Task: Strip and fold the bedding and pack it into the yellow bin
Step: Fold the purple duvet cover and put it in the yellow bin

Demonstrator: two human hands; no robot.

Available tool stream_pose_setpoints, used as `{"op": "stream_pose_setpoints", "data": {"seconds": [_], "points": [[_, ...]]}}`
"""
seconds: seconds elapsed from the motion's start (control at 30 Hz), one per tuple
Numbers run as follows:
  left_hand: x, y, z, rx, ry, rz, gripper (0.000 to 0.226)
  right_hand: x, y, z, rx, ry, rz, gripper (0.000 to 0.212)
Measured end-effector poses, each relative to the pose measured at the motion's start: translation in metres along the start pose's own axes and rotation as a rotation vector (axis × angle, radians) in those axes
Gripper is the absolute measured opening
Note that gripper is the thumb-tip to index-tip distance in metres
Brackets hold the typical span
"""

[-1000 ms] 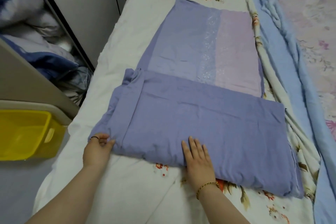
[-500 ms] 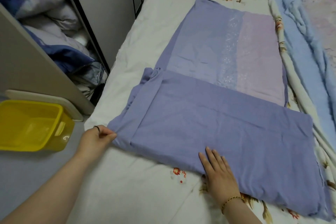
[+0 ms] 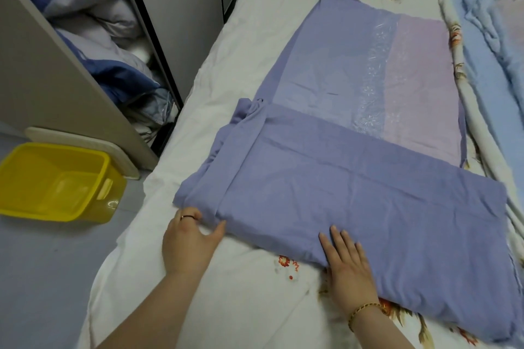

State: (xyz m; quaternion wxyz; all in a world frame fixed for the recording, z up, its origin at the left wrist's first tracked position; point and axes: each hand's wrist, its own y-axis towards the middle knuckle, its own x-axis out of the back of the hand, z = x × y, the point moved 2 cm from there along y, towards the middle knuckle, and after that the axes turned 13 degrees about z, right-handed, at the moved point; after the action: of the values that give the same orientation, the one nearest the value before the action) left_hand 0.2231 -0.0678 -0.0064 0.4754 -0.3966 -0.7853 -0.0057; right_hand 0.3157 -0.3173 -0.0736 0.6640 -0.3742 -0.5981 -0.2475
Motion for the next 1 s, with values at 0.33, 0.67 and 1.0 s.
{"op": "stream_pose_setpoints", "data": {"seconds": [0.33,0.67,1.0], "points": [[0.037,0.021,-0.003,-0.022,-0.57,-0.009,0.014,0.027,-0.004,-0.002,-0.045,0.249,-0.082,0.053],[0.067,0.062,0.022,0.008,0.048,0.413,0.023,0.028,0.002,-0.004,0.004,0.223,0.154,0.067],[0.006,0.091,-0.06,-0.142,0.28,0.181,0.038,0.038,0.112,0.05,-0.019,0.112,0.226,0.104]]}}
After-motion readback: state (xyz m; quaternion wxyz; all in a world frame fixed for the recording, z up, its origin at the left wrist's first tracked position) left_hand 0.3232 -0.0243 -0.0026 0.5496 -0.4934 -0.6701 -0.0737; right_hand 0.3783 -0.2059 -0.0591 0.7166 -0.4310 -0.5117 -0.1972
